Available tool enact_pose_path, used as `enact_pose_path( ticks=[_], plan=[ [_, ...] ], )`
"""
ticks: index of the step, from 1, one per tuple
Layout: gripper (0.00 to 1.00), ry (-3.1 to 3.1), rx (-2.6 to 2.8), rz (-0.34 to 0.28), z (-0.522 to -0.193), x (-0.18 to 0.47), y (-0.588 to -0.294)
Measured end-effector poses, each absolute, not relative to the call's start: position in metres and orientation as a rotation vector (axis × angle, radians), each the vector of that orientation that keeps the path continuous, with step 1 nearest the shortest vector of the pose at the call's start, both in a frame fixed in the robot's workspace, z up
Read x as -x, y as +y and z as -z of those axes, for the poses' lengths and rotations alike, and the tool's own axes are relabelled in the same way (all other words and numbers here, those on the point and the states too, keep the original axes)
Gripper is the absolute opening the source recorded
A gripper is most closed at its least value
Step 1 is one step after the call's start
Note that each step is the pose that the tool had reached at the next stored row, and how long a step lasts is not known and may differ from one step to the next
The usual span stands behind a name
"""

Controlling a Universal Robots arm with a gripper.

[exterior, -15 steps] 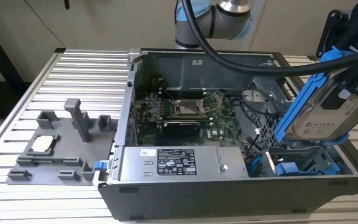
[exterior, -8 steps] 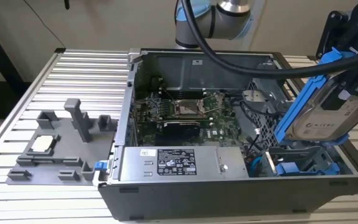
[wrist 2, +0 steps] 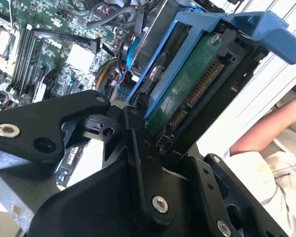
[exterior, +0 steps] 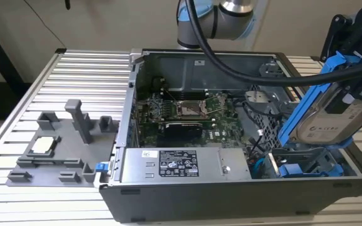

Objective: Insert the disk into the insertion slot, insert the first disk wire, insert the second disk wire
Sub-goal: 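Insert the disk into the insertion slot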

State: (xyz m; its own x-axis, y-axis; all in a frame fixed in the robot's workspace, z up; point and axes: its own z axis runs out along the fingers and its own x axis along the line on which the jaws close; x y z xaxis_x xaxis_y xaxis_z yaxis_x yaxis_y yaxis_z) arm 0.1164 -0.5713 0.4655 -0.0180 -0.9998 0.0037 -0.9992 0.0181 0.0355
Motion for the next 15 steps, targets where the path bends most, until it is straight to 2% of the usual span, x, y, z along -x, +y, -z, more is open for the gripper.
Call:
enact_pose_path(
  ticks=[15],
  plan=[
    [0.32,-2.222,-2.182,0.036,-0.453,-0.121,-0.572]
  ],
)
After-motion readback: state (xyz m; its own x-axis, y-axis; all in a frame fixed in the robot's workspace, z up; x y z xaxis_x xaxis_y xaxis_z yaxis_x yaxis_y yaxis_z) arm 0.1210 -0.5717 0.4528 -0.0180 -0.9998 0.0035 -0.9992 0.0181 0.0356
